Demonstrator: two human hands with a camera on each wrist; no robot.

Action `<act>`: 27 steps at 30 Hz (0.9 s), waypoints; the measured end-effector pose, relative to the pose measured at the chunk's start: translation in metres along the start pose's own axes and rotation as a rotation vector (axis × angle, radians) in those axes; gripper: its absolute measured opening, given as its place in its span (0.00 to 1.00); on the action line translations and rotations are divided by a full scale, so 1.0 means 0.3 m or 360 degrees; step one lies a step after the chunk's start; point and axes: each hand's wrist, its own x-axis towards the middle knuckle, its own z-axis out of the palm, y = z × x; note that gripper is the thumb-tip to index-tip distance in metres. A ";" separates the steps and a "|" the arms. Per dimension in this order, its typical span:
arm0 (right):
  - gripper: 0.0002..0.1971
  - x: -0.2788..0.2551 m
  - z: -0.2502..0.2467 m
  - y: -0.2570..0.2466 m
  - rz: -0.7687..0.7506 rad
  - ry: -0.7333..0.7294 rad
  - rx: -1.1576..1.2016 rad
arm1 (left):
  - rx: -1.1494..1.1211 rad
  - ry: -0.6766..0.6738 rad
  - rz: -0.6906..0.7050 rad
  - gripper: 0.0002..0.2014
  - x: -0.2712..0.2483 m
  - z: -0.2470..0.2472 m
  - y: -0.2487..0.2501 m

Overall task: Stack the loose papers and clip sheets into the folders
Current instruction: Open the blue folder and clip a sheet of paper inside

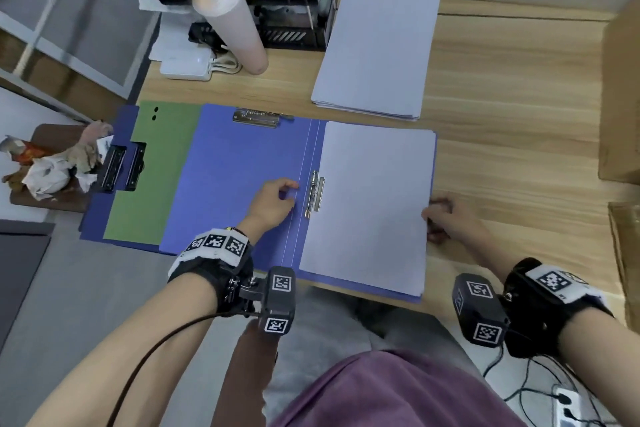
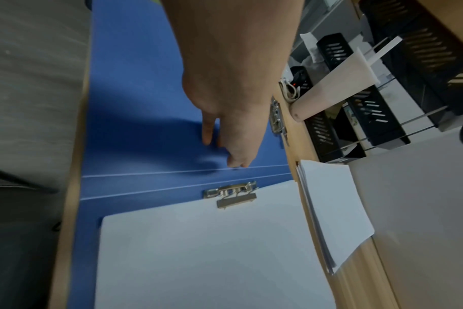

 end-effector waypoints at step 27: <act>0.14 -0.154 0.226 -0.057 -0.0037 0.0117 -0.0656 | 0.0313 -0.0888 0.0066 0.23 0.052 -0.282 -0.061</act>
